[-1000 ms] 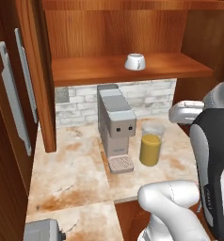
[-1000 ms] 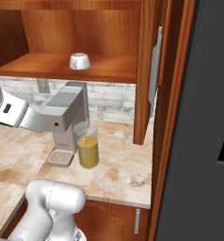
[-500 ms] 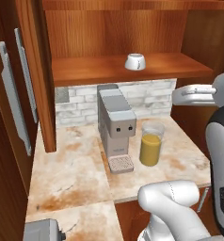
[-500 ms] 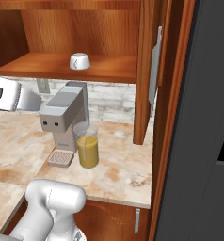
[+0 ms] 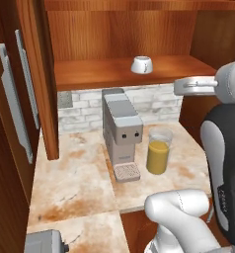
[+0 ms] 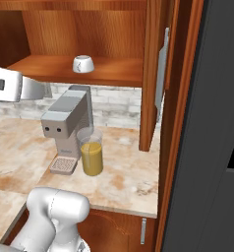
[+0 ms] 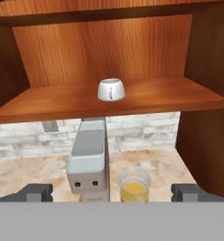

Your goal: There is a tray on the dining counter. Grab the cup, mug, and pitcher and place them on the tray. The pitcher may be placed next to the tray if it cannot fit the tray.

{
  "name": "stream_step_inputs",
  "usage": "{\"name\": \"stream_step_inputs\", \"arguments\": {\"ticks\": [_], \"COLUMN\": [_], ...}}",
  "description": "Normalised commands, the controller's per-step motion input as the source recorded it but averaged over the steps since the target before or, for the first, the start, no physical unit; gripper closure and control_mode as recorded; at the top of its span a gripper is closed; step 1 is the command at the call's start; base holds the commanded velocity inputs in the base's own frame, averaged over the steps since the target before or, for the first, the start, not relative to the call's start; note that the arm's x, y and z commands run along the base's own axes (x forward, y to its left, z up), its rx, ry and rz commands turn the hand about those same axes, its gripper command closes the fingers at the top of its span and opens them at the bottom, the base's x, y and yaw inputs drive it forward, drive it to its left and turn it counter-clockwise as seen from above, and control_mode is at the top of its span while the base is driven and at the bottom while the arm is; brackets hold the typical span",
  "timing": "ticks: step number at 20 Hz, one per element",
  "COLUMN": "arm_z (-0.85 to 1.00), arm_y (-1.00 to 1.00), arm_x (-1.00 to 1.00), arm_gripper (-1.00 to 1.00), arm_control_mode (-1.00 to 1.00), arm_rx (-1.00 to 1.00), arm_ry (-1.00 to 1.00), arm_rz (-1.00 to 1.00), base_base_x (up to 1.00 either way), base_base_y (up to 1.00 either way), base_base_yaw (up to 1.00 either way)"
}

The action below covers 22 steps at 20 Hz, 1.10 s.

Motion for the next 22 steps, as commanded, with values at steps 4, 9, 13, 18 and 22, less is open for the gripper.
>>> {"name": "stream_step_inputs", "arguments": {"ticks": [4,9,13,18,22], "arm_z": [0.17,0.19,0.01,0.00,-0.02], "arm_y": [0.00,0.00,0.00,0.00,0.00], "arm_x": [0.53,0.38,0.38,0.38,0.38], "arm_gripper": [-1.00,-1.00,-1.00,-1.00,-1.00], "arm_control_mode": [-1.00,-1.00,-1.00,-1.00,-1.00], "arm_rx": [0.00,0.00,0.00,0.00,0.00], "arm_ry": [0.00,0.04,0.02,0.00,0.00], "arm_rz": [0.00,0.00,0.00,0.00,0.01], "base_base_x": [0.00,0.00,0.00,0.00,0.00], "base_base_y": [0.00,0.00,0.00,0.00,0.00], "base_base_yaw": [0.00,0.00,0.00,0.00,0.00]}}
